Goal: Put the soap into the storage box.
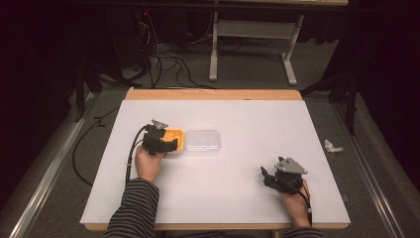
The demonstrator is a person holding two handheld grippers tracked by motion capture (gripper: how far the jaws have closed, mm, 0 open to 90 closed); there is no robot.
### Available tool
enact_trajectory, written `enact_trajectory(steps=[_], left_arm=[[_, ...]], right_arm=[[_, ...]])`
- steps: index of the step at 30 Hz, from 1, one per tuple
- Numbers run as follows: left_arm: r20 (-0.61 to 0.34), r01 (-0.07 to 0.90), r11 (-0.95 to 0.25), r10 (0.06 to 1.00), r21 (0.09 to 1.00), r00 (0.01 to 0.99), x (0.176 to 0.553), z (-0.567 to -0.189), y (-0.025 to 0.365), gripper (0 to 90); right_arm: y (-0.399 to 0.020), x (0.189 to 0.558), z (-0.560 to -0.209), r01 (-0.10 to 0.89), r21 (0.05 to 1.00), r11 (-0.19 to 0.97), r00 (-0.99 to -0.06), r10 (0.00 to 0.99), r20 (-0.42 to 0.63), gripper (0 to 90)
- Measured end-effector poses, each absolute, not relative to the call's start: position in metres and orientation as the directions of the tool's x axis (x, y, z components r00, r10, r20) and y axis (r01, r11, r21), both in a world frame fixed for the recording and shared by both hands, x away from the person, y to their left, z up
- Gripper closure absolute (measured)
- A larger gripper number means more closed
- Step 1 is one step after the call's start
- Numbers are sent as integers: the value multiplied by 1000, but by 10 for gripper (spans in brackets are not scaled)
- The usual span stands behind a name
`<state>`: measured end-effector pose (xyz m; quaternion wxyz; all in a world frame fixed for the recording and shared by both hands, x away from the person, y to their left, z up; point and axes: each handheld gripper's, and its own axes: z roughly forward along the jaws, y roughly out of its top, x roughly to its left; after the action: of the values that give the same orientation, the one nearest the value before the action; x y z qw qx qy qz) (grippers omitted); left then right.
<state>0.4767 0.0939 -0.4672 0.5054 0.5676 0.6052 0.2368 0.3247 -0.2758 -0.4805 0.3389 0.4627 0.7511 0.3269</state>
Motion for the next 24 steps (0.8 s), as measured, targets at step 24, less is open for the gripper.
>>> enact_trajectory(steps=[24], left_arm=[[-421, 334, 339, 881, 880, 217, 446, -427, 97, 197]], right_arm=[[-277, 325, -481, 470, 808, 357, -346, 916, -203, 272]])
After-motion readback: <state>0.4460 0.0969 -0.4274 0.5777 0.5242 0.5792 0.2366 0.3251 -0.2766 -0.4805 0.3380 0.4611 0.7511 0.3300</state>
